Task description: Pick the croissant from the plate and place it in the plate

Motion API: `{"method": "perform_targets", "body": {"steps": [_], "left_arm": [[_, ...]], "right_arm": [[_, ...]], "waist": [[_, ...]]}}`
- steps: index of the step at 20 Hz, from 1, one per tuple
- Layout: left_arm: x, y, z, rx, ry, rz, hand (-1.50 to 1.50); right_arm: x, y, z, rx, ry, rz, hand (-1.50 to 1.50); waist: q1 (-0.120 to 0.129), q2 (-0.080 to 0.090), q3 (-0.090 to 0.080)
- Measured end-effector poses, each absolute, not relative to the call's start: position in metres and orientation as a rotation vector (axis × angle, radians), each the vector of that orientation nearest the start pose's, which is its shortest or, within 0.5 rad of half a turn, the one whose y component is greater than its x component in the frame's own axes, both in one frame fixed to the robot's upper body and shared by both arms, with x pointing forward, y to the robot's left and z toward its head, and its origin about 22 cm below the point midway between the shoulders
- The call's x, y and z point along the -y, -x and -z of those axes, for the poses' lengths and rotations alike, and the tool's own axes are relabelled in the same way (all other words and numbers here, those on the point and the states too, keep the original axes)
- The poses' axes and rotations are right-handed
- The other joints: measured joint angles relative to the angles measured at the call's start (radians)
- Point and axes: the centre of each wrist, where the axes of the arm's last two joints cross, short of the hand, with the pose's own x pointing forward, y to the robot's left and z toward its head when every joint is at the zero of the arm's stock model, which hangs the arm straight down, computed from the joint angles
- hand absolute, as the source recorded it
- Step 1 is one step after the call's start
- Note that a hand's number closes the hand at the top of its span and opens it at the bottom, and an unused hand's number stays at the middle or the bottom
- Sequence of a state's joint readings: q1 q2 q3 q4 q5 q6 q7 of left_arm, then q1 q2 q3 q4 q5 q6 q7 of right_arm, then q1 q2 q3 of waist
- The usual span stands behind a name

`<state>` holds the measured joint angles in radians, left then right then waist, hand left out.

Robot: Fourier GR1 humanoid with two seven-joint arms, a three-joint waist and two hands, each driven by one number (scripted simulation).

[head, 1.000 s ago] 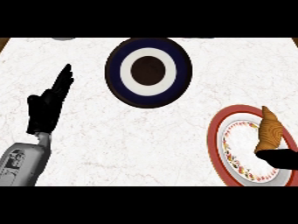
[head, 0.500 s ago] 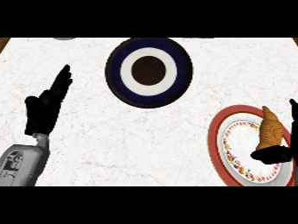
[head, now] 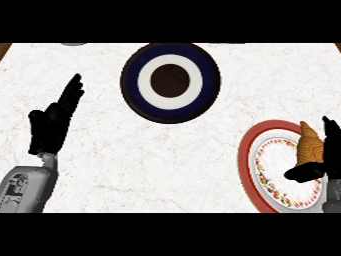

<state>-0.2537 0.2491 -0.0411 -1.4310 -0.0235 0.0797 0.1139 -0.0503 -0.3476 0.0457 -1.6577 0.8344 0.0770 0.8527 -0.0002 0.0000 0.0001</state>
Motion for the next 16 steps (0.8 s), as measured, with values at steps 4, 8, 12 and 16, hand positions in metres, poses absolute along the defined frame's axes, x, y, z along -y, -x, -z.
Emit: {"method": "perform_targets", "body": {"steps": [4, 8, 12, 16], "left_arm": [[-0.261, -0.308, -0.045, 1.556, -0.219, 0.218, 0.00], [-0.259, -0.303, -0.044, 1.556, -0.222, 0.222, 0.00], [-0.257, -0.299, -0.044, 1.561, -0.223, 0.221, 0.00], [-0.258, -0.295, -0.041, 1.560, -0.219, 0.222, 0.00]], "right_arm": [[0.300, -0.255, -0.040, 0.720, 1.100, -0.511, -1.50], [0.302, -0.257, -0.039, 0.754, 1.127, -0.514, 1.50], [0.310, -0.256, -0.034, 0.775, 1.169, -0.512, 1.50], [0.308, -0.259, -0.033, 0.795, 1.195, -0.510, 1.50]], "waist": [[-0.001, 0.000, 0.000], [0.000, -0.001, -0.001], [0.000, -0.003, -0.003], [0.000, -0.004, -0.005]]}}
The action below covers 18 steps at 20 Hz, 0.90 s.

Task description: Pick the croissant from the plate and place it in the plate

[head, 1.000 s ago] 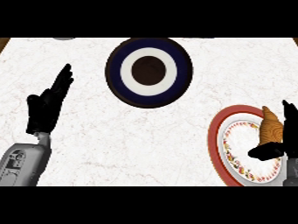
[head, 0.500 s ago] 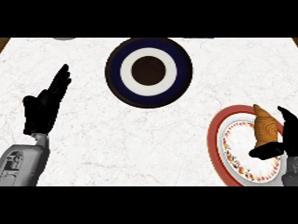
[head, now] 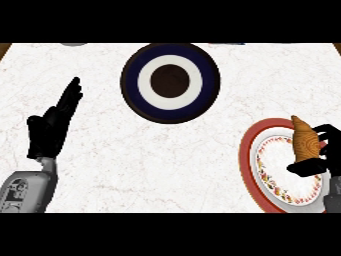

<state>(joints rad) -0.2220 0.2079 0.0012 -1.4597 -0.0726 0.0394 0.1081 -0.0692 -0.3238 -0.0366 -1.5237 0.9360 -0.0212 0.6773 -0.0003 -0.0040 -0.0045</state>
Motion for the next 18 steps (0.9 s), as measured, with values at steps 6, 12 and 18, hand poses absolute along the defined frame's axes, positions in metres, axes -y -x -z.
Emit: {"method": "perform_targets", "body": {"steps": [6, 12, 18], "left_arm": [[-0.262, -0.298, -0.042, 1.555, -0.222, 0.220, 0.00], [-0.254, -0.297, -0.035, 1.554, -0.220, 0.216, 0.00], [-0.251, -0.300, -0.040, 1.559, -0.229, 0.219, 0.00]], "right_arm": [[0.297, -0.257, -0.029, 0.833, 1.084, -0.569, 1.50], [0.268, -0.260, -0.034, 0.905, 0.986, -0.599, 1.50], [0.257, -0.263, -0.068, 1.201, 1.082, -0.489, 1.50]], "waist": [[-0.001, -0.003, -0.006], [-0.003, -0.001, -0.005], [-0.004, 0.001, 0.003]]}}
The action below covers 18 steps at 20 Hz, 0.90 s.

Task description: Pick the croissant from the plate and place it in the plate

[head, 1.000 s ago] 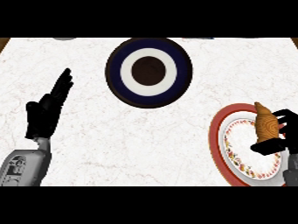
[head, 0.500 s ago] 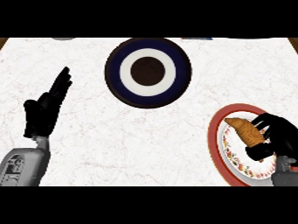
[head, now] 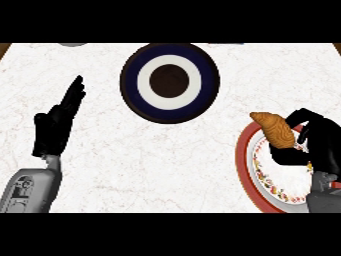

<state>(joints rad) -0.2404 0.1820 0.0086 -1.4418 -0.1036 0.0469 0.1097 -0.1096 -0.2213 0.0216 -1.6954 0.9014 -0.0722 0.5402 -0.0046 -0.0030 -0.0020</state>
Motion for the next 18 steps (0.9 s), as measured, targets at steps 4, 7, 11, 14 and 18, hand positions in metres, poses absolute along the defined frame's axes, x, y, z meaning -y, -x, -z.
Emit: {"method": "perform_targets", "body": {"steps": [4, 7, 11, 14, 18], "left_arm": [[-0.255, -0.303, -0.040, 1.557, -0.225, 0.218, 0.00], [-0.252, -0.301, -0.040, 1.560, -0.228, 0.228, 0.00], [-0.253, -0.305, -0.041, 1.564, -0.220, 0.229, 0.00], [-0.255, -0.303, -0.039, 1.567, -0.222, 0.229, 0.00], [-0.257, -0.308, -0.039, 1.565, -0.211, 0.229, 0.00]], "right_arm": [[0.243, -0.266, -0.099, 1.379, 1.092, -0.468, 1.50], [0.231, -0.277, -0.124, 1.486, 1.064, -0.460, 1.50], [0.199, -0.297, -0.144, 1.562, 0.966, -0.451, 1.50], [0.177, -0.315, -0.154, 1.578, 0.903, -0.445, 1.50], [0.146, -0.344, -0.160, 1.586, 0.827, -0.445, 1.50]], "waist": [[0.002, 0.001, 0.001], [0.007, 0.002, 0.001], [0.011, 0.003, 0.001], [0.014, 0.004, 0.002], [0.018, 0.006, 0.002]]}}
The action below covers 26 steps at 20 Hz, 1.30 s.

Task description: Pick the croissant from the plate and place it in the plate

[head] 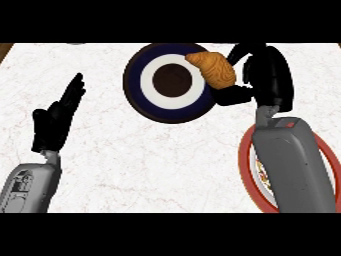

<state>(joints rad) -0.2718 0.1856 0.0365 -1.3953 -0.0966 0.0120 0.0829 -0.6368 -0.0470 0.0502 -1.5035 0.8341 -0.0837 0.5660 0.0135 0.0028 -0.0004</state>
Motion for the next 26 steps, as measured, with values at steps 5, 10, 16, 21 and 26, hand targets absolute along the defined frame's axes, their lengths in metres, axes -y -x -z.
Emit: {"method": "perform_targets", "body": {"steps": [5, 10, 16, 21, 26], "left_arm": [[-0.254, -0.308, -0.038, 1.566, -0.195, 0.236, 0.00], [-0.249, -0.311, -0.041, 1.572, -0.193, 0.244, 0.00], [-0.240, -0.316, -0.045, 1.583, -0.177, 0.256, 0.00], [-0.235, -0.317, -0.042, 1.590, -0.161, 0.280, 0.00], [-0.227, -0.317, -0.039, 1.593, -0.154, 0.284, 0.00]], "right_arm": [[0.113, -0.383, -0.150, 1.578, 0.772, -0.467, 1.50], [0.087, -0.406, -0.133, 1.492, 0.821, -0.580, 1.50], [0.078, -0.428, -0.112, 1.362, 0.788, -0.582, -1.50], [0.080, -0.435, -0.095, 1.334, 0.709, -0.505, -1.50], [0.081, -0.438, -0.089, 1.390, 0.628, -0.401, -1.50]], "waist": [[0.011, 0.003, 0.000], [0.020, 0.006, 0.000], [0.041, 0.014, 0.000], [0.065, 0.020, 0.001], [0.077, 0.022, 0.001]]}}
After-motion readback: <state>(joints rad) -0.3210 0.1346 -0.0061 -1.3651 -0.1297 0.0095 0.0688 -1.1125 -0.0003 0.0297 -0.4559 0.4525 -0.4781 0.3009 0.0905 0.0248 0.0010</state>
